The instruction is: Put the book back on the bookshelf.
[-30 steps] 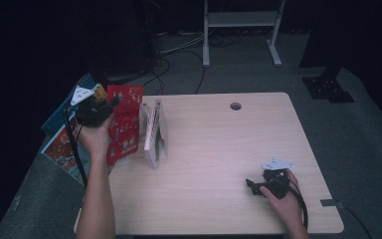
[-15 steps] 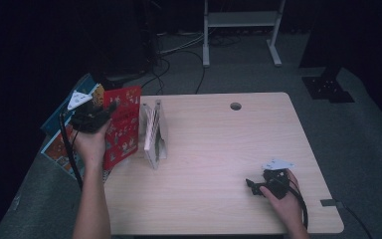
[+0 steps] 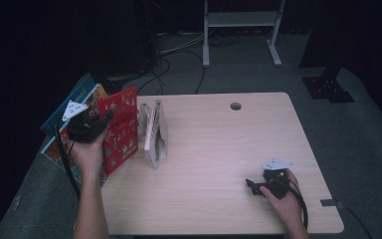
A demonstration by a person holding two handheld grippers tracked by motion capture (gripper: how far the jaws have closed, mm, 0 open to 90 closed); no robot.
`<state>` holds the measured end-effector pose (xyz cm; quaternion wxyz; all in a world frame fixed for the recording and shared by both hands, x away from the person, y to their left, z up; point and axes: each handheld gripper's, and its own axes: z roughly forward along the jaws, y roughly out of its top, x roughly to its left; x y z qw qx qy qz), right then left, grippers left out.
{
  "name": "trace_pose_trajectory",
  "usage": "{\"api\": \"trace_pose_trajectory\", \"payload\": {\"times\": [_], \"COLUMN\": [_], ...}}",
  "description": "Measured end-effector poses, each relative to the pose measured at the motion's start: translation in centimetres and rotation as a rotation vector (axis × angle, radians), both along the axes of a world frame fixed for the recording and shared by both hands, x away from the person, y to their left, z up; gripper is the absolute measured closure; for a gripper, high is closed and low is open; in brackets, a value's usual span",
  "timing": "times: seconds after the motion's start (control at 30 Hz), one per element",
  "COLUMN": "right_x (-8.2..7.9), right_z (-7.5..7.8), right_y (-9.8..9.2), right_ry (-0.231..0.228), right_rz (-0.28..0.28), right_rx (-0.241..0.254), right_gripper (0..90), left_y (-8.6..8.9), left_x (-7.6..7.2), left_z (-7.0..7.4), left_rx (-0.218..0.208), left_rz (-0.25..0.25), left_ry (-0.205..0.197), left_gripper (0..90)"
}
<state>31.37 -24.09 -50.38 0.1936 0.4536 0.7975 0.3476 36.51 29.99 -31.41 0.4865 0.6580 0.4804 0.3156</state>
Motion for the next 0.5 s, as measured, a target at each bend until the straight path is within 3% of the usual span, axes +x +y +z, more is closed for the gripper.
{"api": "trace_pose_trajectory", "payload": {"times": [0.3,0.5], "right_x": [0.0,0.0], "right_z": [0.0,0.0], "right_y": [0.0,0.0], "right_ry": [0.0,-0.001], "right_rz": [0.0,0.0], "right_rx": [0.0,0.0], "right_gripper": [9.8,9.9], "left_y": [-0.4,-0.1], "left_x": [-0.2,0.1], "left_z": [-0.4,-2.2], "left_rx": [0.009,0.002], "left_rz": [-0.01,0.005], "left_ry": [0.02,0.061], "left_gripper": [79.2,79.1]}}
